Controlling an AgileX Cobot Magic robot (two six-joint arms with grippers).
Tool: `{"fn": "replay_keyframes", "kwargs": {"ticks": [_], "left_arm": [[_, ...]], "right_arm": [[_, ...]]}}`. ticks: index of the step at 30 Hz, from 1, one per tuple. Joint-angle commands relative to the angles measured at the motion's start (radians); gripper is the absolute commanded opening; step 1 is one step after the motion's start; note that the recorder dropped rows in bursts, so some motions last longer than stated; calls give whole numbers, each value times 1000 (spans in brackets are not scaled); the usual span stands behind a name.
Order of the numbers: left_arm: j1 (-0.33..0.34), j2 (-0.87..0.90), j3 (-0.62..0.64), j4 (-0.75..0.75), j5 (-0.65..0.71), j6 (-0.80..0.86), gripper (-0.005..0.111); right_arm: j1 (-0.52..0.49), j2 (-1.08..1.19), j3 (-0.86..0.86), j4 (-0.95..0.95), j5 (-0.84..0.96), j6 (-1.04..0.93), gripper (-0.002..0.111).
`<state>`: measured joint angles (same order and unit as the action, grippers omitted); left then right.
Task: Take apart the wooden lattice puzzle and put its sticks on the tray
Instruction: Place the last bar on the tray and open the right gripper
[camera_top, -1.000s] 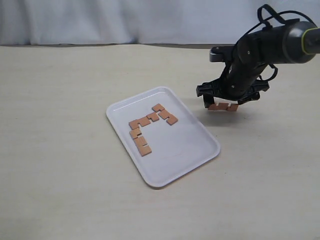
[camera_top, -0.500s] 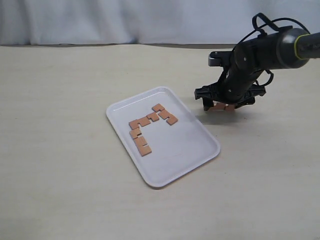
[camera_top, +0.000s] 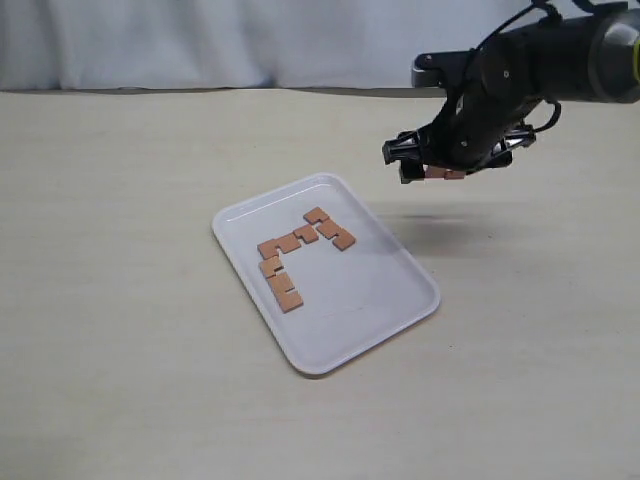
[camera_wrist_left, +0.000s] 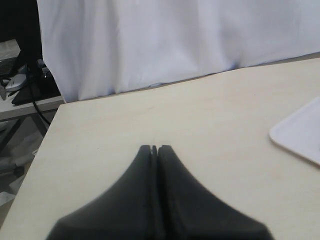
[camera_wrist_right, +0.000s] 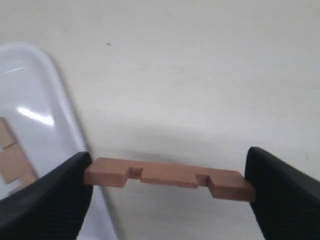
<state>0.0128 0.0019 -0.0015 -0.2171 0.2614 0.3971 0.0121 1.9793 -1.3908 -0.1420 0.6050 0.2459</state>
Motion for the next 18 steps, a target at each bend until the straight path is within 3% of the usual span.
{"fn": "replay_keyframes", "kwargs": {"ticks": [1,9,15,18], "left_arm": [[4,-2,1,2,-9,-1,0],[4,-2,1,2,-9,-1,0],[4,-2,1,2,-9,-1,0],[4,-2,1,2,-9,-1,0]], "right_arm": [[96,-45,1,-1,46,-80,5],[289,16,1,-1,93,-115,5],[328,68,1,-1,61,-106,5],[328,82,1,-1,52,-66,16]]}}
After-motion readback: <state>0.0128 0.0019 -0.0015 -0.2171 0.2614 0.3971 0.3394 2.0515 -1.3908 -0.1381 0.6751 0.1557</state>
